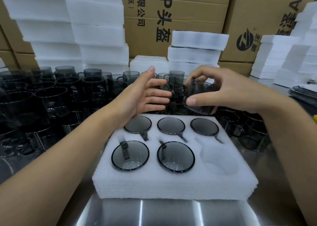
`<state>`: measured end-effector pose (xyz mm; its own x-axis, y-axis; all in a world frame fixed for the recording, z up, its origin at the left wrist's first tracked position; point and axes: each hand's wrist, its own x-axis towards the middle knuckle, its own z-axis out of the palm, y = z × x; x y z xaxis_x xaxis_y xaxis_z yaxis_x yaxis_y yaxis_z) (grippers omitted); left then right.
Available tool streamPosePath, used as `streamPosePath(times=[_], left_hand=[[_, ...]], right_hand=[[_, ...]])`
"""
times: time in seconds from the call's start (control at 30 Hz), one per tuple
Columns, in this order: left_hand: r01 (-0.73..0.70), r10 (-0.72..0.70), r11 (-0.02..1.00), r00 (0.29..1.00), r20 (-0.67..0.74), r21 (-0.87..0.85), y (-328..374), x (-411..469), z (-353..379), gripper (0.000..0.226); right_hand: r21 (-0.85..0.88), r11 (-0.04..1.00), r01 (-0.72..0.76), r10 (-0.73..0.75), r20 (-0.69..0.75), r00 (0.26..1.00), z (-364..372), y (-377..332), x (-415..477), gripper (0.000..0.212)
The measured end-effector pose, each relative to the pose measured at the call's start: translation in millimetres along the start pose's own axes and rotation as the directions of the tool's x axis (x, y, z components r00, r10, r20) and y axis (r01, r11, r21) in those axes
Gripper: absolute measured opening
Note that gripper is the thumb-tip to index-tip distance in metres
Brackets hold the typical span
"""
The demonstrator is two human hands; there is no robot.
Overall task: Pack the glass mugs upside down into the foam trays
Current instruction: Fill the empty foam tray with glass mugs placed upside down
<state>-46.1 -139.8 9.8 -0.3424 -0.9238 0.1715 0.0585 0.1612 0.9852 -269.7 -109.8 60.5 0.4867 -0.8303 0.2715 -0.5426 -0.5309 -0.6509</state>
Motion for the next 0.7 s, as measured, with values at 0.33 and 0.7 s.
streamPosePath(times=[0.33, 0.7], left_hand=[[0.006, -0.006, 1.0, 1.0, -0.004, 0.009, 1.0, -0.6, 1.8, 0.069], [-0.009, 0.009, 0.999, 1.0, 0.005, 0.042, 0.5, -1.0, 2.2, 0.064]], right_hand=[[0.242, 0.964, -0.11, -0.088, 0.68, 0.728, -38.2, 5.1, -25.8, 0.058], [-0.071, 0.997, -0.033, 0.075, 0.74, 0.668, -22.8, -4.3, -19.6, 0.068]])
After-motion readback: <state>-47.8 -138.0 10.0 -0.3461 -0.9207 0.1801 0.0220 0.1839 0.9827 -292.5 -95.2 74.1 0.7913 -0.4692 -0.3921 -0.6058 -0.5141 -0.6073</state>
